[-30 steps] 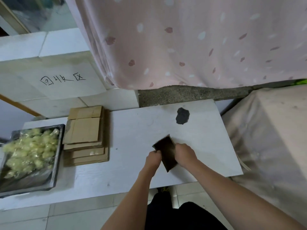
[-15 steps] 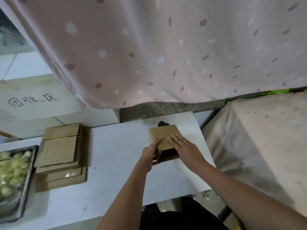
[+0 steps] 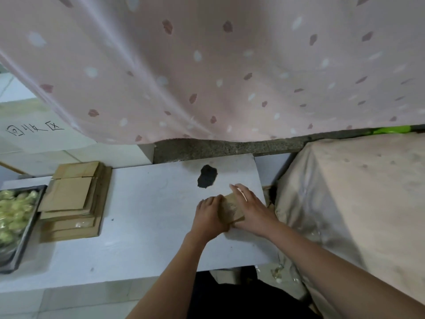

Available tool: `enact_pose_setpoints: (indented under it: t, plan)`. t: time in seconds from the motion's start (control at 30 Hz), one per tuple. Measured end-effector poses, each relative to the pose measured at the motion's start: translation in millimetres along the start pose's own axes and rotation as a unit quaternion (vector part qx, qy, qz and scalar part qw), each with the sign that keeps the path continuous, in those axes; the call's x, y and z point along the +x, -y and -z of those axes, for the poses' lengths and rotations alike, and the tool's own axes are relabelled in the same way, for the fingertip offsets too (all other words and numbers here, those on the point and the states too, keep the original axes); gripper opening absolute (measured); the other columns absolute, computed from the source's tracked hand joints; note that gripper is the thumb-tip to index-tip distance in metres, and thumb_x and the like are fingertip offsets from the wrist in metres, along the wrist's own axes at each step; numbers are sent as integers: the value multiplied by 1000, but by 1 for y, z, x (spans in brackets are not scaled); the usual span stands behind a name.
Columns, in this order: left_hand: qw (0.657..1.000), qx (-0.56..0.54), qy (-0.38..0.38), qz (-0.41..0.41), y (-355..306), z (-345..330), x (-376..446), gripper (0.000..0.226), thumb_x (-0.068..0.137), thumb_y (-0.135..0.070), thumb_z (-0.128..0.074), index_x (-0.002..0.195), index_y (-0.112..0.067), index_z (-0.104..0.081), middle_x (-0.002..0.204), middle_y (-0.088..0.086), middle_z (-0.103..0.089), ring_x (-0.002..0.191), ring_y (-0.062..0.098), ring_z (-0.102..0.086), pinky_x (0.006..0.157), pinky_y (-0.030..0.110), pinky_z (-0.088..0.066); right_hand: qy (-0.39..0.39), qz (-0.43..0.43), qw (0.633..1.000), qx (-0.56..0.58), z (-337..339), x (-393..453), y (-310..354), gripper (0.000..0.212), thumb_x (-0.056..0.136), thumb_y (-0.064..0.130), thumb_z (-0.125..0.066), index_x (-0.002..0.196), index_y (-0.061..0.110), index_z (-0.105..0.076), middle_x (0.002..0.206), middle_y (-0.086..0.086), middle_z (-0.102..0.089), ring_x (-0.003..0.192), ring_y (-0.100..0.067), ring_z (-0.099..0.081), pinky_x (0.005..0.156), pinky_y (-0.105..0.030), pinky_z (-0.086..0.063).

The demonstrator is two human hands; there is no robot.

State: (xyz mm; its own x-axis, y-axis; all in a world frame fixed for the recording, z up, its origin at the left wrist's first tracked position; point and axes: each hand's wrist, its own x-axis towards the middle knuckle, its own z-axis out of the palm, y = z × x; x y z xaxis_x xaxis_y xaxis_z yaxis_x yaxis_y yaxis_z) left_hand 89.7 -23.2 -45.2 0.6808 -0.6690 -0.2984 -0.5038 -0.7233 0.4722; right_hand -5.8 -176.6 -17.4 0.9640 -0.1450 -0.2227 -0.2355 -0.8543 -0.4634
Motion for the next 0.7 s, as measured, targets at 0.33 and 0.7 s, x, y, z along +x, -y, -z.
enact_pose_setpoints:
  t: [0.33, 0.7]
  plan:
    - [993, 89, 39, -70, -9, -56, -17, 98, 93, -54, -59, 160, -10, -2, 168, 3, -3, 155, 23, 7, 123, 34, 11, 49, -47, 997, 21, -39, -15, -35, 85, 81, 44, -74, 151, 19, -33, 155, 0, -31, 143, -19, -28, 119, -34, -21]
    - [988, 148, 0, -44, -18, -81, -26, 89, 97, -68, -14, 155, -3, 8, 164, 13, 13, 152, 28, 13, 124, 48, 8, -3, -14, 998, 63, -32, 6, -37, 26, 89, 25, -70, 113, 18, -61, 113, 4, -55, 110, -16, -48, 95, -32, -41]
